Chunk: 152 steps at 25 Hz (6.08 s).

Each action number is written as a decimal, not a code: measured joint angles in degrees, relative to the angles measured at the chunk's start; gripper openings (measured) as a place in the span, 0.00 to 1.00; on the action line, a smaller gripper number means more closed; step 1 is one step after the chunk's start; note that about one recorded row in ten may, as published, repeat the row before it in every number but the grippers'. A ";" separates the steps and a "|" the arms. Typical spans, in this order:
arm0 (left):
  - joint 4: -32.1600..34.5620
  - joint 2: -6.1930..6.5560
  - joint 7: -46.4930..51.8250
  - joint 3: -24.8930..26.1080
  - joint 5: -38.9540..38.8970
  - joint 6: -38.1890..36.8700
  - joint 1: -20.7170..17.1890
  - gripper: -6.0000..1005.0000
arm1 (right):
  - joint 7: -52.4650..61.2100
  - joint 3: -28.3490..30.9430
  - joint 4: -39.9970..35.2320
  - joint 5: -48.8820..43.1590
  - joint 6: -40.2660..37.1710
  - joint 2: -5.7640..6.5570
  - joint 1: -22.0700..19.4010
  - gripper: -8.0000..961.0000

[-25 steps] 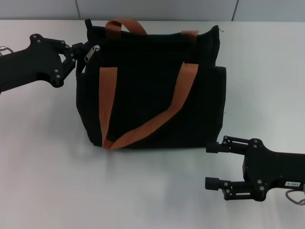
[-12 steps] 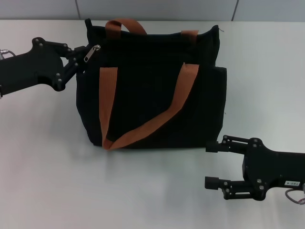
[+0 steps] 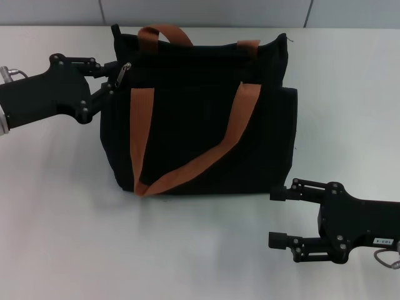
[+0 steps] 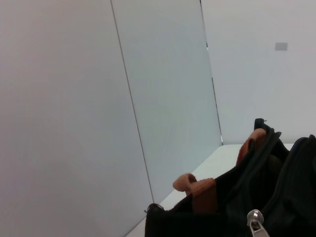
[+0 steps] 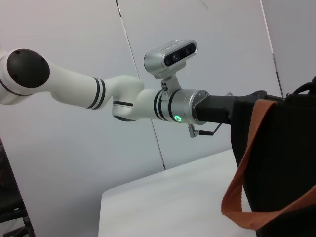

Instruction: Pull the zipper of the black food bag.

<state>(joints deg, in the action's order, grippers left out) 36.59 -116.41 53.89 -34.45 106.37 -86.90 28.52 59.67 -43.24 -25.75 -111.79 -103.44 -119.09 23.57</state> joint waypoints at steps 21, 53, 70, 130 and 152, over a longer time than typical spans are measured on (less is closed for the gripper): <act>0.84 -0.79 -2.89 0.68 -2.48 -0.71 -1.96 0.08 | 0.11 0.00 0.04 0.66 -2.27 -0.08 0.75 0.83; -0.11 -2.15 -8.03 0.14 -9.52 -3.19 -3.65 0.03 | 52.02 -15.71 -3.22 17.35 18.43 0.43 28.03 0.81; -1.68 -2.13 -9.92 0.10 -10.27 -3.48 -3.29 0.03 | 68.27 -16.97 -4.98 7.64 22.28 1.14 35.90 0.70; -2.48 -2.14 -7.29 0.41 -11.55 -3.20 -1.44 0.03 | 69.43 -21.33 -5.58 5.89 29.95 -0.02 37.82 0.22; -2.49 -2.14 -7.22 0.09 -11.74 -4.22 -1.20 0.04 | 69.35 -21.44 -6.16 6.16 30.41 -0.42 38.03 0.31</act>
<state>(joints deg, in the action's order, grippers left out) 34.10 -118.55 46.67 -34.36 94.63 -91.12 27.32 129.02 -64.69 -31.91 -105.63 -73.03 -119.52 61.60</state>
